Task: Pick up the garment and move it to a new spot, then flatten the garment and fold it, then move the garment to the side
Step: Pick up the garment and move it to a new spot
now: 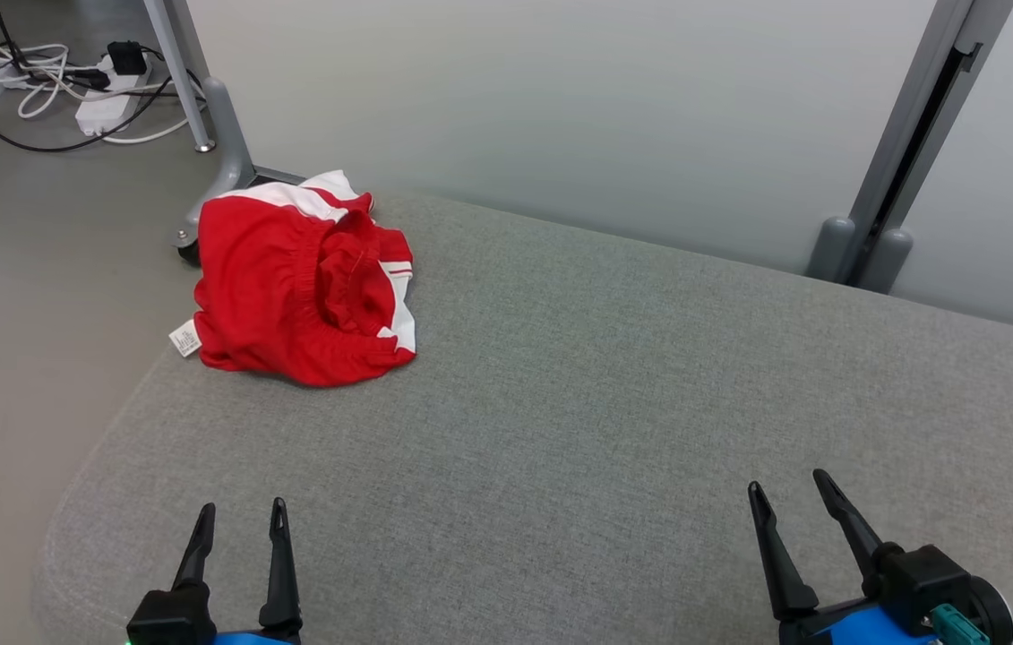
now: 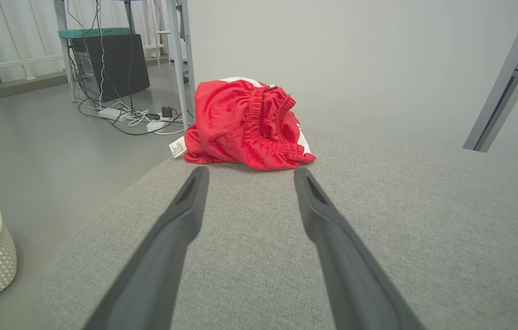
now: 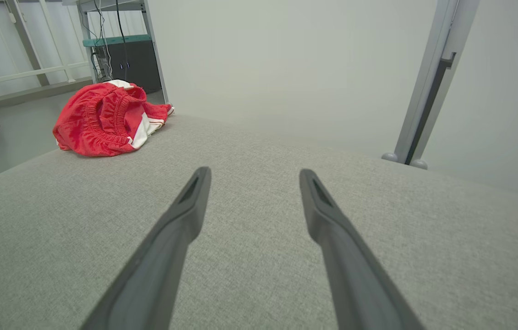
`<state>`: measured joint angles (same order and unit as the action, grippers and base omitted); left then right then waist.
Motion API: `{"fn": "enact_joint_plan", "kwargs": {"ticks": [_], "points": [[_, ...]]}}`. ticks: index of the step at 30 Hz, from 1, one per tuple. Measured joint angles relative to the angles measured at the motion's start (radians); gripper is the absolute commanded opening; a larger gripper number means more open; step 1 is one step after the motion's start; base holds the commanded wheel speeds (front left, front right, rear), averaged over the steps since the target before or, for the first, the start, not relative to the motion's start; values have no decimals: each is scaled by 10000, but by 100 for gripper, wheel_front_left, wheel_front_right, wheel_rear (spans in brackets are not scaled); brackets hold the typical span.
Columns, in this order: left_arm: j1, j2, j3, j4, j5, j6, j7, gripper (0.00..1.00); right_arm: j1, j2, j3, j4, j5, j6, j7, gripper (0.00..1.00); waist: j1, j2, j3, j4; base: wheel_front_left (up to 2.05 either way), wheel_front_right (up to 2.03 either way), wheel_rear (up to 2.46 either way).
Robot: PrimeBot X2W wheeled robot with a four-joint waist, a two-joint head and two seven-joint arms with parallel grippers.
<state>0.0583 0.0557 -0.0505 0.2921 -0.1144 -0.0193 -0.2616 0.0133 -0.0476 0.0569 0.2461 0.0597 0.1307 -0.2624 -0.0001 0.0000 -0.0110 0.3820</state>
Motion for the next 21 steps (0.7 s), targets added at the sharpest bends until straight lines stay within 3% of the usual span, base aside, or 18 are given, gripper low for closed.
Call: {"fn": "enact_joint_plan", "kwargs": {"ticks": [9,15,21], "points": [[-424,79,794,-871,-527,27,0,100,-276,-2,-364,-903,54,0,-2,100,3,0,848,-542,0,0,0],[-2648,1689,1553,-1312,-245,-77,104,100,-622,0,-650,-1133,-441,0,-2,100,3,0,1617,-945,0,0,0],[-5744,3122,1615,-819,-65,-435,1269,100,-1065,-4,-522,-1384,-876,0,-2,100,3,0,2638,-1562,0,0,0]]}}
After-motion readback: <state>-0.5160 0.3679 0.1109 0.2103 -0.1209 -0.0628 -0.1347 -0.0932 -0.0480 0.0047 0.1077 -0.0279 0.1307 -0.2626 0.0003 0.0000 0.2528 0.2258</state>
